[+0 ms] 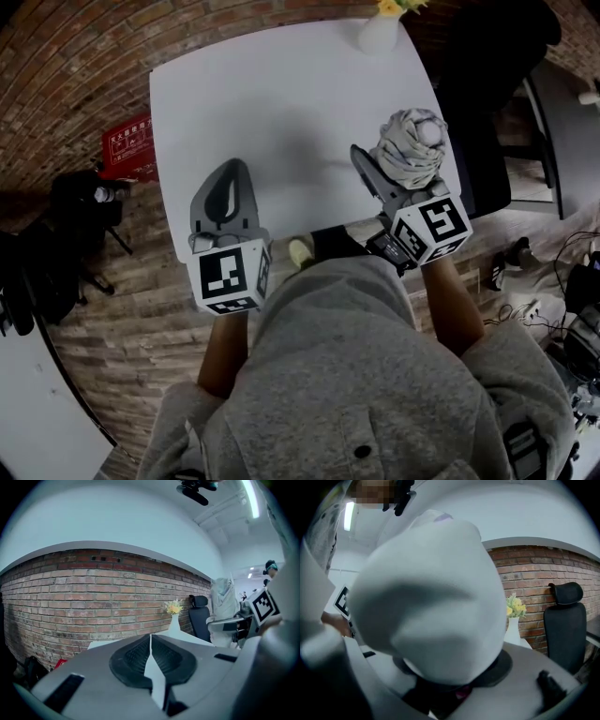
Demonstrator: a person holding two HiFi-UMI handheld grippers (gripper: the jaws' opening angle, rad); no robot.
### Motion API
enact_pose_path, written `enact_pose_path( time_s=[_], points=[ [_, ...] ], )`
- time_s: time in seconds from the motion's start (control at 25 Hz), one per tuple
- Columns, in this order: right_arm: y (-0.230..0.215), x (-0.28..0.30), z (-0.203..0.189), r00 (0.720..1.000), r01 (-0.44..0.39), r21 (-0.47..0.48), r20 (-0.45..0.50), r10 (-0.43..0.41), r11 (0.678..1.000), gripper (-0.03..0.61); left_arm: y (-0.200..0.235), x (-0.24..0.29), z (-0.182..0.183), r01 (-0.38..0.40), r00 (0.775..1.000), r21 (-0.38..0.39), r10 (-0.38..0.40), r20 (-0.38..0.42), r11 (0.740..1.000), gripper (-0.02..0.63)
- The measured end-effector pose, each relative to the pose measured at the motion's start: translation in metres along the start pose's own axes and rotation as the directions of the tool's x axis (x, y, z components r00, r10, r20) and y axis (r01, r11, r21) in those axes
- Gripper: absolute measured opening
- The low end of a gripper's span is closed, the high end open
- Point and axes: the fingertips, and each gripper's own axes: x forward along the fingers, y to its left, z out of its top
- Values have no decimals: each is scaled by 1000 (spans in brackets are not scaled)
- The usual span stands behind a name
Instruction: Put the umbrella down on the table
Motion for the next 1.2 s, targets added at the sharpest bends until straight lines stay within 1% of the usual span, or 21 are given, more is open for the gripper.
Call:
enact_pose_path(
  time_s=[0.28,0.52,0.72,0.88,1.04,1.12,1.2],
  points=[
    [-14,25,-11,997,-12,-44,-78,9,999,259,4,27,0,9,1000,-8,-10,-24,1000,21],
    [-26,47,-24,988,-18,-108,-153,1,994,259,11,48,-3,8,999,-13,-8,-44,1000,21],
    [-26,66,-34,973,-66,-192,-229,20,979,259,19,62,-3,2,998,-18,-3,-56,1000,21],
    [-21,81,-49,947,-132,-284,-321,35,950,259,25,71,-4,-6,998,-25,4,-67,1000,21],
    [-19,98,-68,915,-209,-348,-399,58,914,259,29,81,-6,-14,996,-29,11,-85,999,21],
    [-20,106,-80,896,-248,-390,-440,57,887,259,31,86,-8,-18,996,-30,15,-93,999,21],
    [-22,112,-94,874,-289,-441,-484,46,850,259,32,90,-11,-21,995,-29,17,-102,999,21]
  ],
)
